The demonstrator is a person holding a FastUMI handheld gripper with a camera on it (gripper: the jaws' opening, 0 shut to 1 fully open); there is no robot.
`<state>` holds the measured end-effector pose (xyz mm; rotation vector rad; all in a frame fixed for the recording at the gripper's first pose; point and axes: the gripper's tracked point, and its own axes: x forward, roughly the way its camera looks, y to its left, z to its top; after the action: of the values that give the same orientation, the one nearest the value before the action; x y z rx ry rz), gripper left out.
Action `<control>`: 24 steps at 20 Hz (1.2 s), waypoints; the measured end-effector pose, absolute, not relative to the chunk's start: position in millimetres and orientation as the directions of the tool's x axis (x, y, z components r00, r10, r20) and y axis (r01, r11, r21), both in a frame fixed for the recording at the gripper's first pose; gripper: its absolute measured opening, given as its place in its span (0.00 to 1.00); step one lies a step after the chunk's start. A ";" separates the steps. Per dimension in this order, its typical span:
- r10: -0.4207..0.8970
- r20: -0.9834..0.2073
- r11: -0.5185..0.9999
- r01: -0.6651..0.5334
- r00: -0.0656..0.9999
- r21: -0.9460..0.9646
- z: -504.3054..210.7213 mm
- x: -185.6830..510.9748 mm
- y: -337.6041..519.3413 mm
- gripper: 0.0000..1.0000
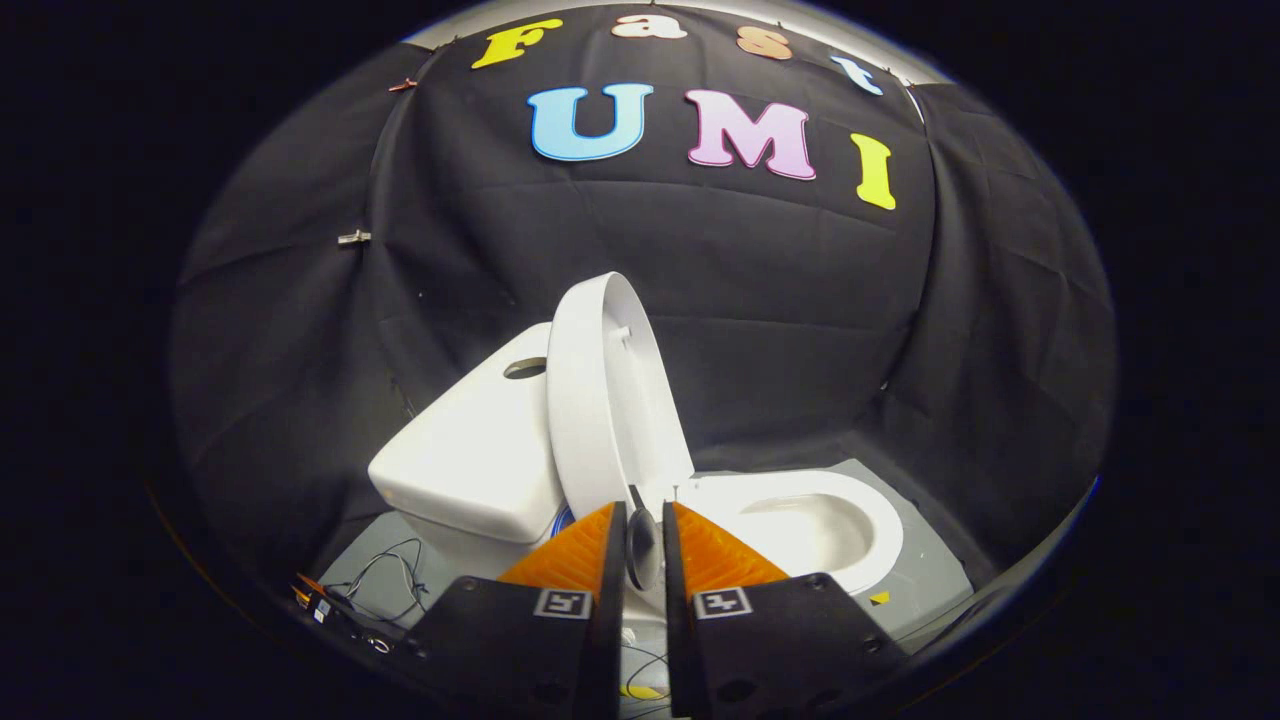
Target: Open the toilet lid.
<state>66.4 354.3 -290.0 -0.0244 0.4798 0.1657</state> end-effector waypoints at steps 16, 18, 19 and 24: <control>0.201 -0.266 0.977 -0.212 0.943 -0.013 -190.2 59.4 300.5 0.99; 0.206 -0.234 0.978 -0.210 0.950 0.006 -170.8 59.5 289.1 0.99; 0.209 -0.218 0.978 -0.209 0.953 0.022 -161.9 60.1 282.7 0.99; 0.186 -0.151 0.982 -0.181 0.971 0.050 -120.2 55.4 240.4 0.99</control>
<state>55.4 240.4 -120.2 0.0357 0.1558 0.1853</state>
